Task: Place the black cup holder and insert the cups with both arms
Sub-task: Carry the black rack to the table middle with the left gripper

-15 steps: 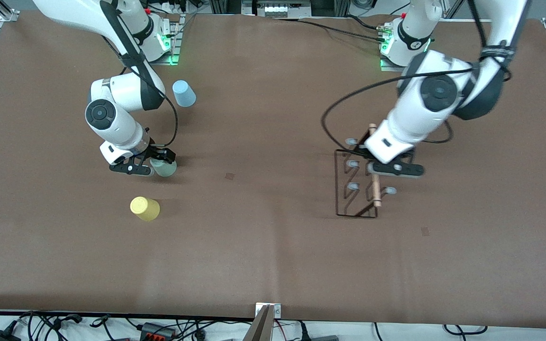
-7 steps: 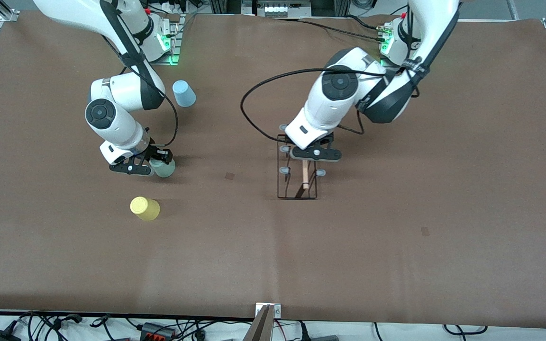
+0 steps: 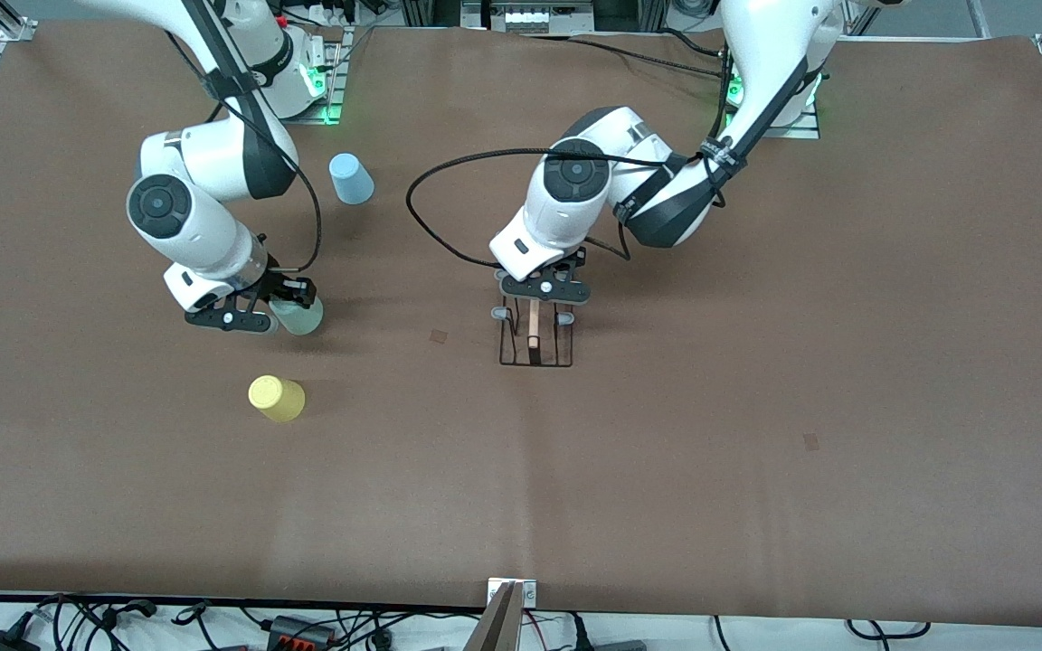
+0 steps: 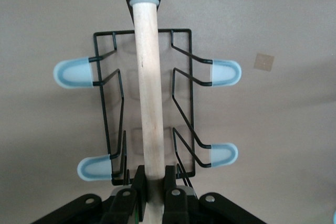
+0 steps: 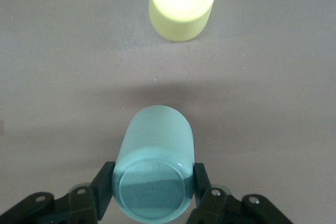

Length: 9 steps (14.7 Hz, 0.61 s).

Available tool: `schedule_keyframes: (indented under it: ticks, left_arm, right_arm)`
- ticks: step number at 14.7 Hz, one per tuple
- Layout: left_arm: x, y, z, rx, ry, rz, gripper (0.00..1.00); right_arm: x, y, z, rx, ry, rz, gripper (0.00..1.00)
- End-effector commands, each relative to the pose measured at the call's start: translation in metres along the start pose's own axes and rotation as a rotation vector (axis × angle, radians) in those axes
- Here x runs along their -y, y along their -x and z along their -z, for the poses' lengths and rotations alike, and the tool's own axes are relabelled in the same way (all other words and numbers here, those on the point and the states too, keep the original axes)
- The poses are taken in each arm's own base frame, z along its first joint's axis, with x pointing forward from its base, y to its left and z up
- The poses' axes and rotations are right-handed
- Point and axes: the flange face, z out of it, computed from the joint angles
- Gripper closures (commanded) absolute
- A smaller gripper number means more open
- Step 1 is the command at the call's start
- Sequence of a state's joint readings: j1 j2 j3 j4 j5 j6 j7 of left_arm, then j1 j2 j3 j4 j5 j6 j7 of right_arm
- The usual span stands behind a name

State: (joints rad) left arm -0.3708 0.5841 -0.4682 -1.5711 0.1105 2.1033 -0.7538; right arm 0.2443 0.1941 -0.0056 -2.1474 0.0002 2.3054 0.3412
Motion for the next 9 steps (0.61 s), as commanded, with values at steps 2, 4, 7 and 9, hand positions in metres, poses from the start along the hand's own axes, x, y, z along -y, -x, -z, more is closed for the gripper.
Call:
schedule_keyframes:
  ticks: [2, 4, 7, 9]
  left_arm:
    - [0.002, -0.01, 0.007, -0.071, -0.069, -0.053, 0.0]
    - [0.006, -0.013, 0.013, -0.095, -0.093, -0.067, 0.0]
    - [0.026, -0.025, 0.045, -0.13, -0.091, -0.03, 0.0]
    - [0.045, -0.029, 0.071, -0.128, -0.112, 0.004, 0.0]
  right_arm:
    - [-0.007, -0.001, 0.003, 0.005, 0.001, 0.014, 0.71]
    - [-0.006, -0.002, 0.006, 0.0, -0.001, 0.015, 0.71]
    - [-0.001, -0.003, 0.029, -0.027, -0.018, 0.009, 0.71]
    - [0.019, 0.013, 0.053, 0.006, -0.021, -0.034, 0.71]
